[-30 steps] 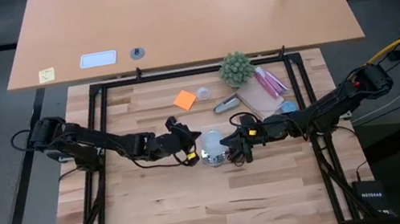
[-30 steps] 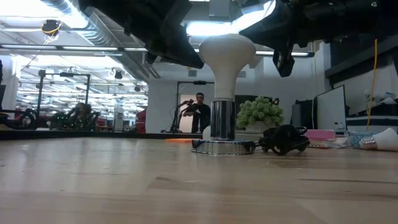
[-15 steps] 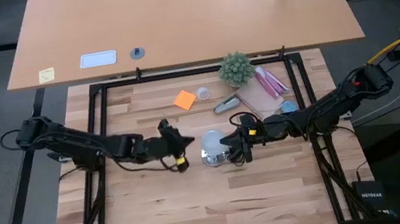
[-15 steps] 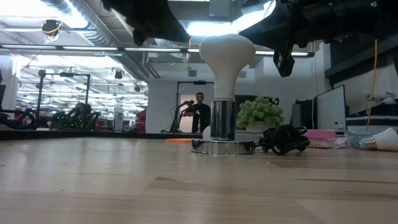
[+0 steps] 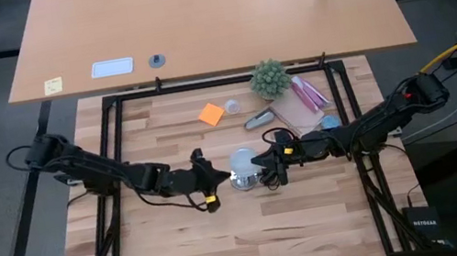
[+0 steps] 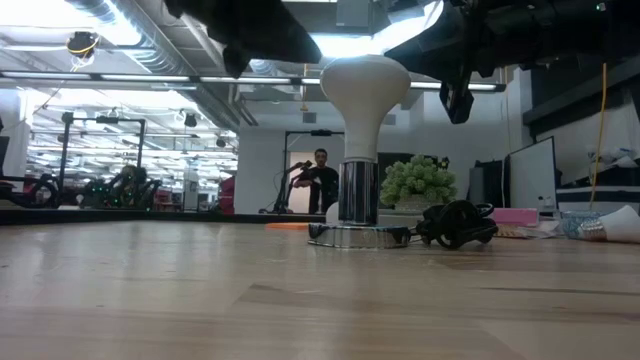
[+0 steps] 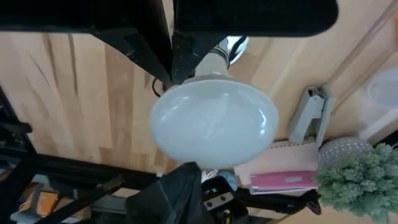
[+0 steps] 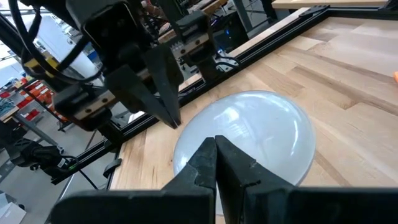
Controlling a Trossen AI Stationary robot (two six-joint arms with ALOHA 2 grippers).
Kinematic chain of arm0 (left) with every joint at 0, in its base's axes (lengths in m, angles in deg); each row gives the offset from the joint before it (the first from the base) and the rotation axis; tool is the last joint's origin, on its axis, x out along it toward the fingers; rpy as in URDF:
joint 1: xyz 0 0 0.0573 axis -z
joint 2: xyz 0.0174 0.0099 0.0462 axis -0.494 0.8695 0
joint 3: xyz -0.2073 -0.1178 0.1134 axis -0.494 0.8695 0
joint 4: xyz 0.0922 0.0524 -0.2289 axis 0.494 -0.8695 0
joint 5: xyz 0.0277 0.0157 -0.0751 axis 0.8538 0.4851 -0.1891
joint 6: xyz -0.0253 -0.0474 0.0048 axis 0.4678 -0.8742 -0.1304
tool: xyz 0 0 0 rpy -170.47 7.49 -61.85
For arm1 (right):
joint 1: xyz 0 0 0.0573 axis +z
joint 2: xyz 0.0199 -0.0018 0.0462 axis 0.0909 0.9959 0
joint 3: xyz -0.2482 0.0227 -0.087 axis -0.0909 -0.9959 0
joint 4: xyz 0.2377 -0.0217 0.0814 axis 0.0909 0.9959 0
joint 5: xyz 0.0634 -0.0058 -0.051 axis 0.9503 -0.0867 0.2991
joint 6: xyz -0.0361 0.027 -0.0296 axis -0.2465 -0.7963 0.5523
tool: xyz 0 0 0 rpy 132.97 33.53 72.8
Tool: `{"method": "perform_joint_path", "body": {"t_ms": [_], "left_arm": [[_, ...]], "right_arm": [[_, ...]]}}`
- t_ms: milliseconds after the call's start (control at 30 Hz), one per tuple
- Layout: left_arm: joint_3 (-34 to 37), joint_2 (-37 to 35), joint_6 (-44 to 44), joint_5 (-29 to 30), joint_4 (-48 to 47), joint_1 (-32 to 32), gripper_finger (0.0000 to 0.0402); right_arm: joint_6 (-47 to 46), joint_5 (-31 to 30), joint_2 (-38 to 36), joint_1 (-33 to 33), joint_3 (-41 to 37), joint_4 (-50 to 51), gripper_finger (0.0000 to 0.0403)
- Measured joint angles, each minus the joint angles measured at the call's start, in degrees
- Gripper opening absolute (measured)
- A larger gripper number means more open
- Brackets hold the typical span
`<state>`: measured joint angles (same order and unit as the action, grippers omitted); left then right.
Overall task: Screw lightbulb
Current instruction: Insert the lightbulb in the silver lamp
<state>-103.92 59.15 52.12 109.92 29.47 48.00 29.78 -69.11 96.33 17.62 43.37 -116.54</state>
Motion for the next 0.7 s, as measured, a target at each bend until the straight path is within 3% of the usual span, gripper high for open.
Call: {"method": "perform_joint_path", "body": {"t_ms": [700], "left_arm": [[0.00, 1.17, -0.22, 0.07, -0.28, -2.98, 0.0001]], "right_arm": [[-0.10, 1.66, -0.02, 0.00, 0.00, -0.01, 0.0005]]}}
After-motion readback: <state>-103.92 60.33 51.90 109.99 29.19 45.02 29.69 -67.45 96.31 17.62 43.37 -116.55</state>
